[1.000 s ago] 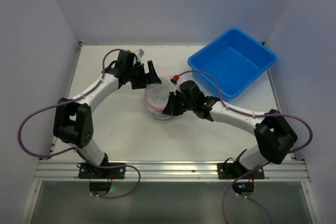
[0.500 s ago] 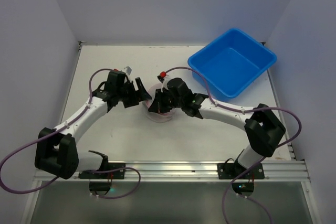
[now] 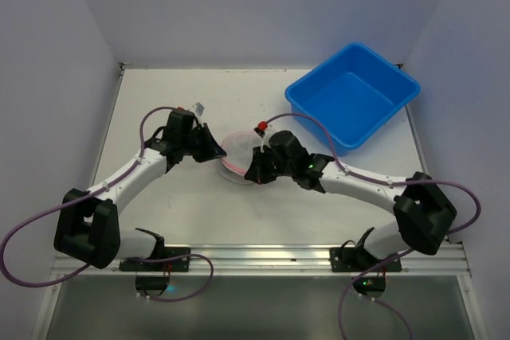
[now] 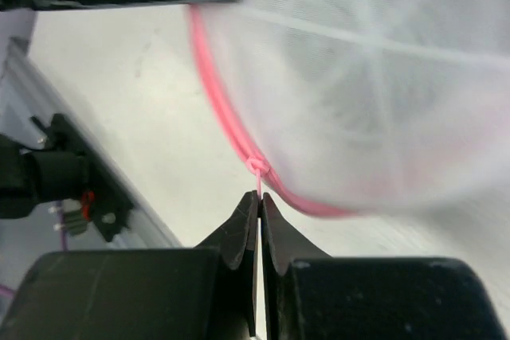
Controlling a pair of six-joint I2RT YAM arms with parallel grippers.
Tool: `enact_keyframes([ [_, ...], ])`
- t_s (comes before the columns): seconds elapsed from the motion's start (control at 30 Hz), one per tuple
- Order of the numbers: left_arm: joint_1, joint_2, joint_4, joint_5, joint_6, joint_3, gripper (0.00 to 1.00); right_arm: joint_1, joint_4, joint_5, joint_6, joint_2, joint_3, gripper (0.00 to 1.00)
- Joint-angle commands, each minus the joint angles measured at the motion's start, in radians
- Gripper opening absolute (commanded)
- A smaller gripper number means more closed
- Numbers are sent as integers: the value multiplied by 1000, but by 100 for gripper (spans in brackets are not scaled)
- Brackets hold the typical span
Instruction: Unzip the laundry bag and remove the bra
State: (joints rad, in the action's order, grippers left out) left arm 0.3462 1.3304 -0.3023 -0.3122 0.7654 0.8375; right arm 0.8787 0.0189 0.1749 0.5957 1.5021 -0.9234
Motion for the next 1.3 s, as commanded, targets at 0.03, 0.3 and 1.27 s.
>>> enact_keyframes([
  [0.03,-24,1,-43,16,-101,18,0,-153,88,-61,-94,-152,139,0],
  [0.3,-29,-62,-40,-19,-169,-52,1,-294,171,-19,-163,-134,88,0],
  [1.27,-73,-142,284,62,-11,-253,66,-230,72,-52,-36,-11,-82,79],
])
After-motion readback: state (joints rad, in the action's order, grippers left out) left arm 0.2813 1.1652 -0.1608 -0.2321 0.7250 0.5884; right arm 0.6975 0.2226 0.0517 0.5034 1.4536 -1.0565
